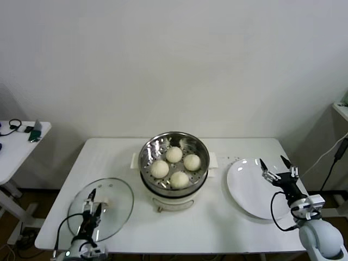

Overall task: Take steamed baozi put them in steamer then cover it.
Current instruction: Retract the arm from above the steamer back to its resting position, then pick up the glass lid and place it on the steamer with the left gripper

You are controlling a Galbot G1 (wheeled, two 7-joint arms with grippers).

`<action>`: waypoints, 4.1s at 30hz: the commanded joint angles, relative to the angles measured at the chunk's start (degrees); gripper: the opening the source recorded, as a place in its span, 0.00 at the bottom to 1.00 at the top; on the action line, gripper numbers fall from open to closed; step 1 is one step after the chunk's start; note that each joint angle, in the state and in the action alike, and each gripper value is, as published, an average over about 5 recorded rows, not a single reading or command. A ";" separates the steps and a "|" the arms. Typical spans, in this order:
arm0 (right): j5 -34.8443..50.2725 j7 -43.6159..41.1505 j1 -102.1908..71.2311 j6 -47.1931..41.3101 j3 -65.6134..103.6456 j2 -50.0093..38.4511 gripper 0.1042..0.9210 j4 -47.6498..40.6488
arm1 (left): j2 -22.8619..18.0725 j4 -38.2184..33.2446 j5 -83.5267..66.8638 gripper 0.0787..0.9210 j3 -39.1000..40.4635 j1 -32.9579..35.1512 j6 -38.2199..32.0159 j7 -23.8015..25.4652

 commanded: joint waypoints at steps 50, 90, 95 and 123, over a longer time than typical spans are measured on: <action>-4.30 -1.39 -0.44 2.37 1.95 2.44 0.88 -1.54 | 3.12 -9.53 -2.74 0.08 -0.36 -0.40 5.00 -1.82; -9.56 -1.92 2.21 4.00 -0.42 6.25 0.88 -4.59 | 11.26 -19.20 0.57 0.08 41.21 -32.92 35.22 16.41; -10.28 -2.27 1.12 4.45 1.06 6.72 0.88 -4.62 | 6.61 -15.78 2.41 0.08 44.85 -36.28 36.05 19.45; -10.92 -3.08 -2.69 6.50 7.08 9.22 0.88 -4.59 | -1.78 -4.86 11.12 0.08 50.32 -39.01 36.34 26.30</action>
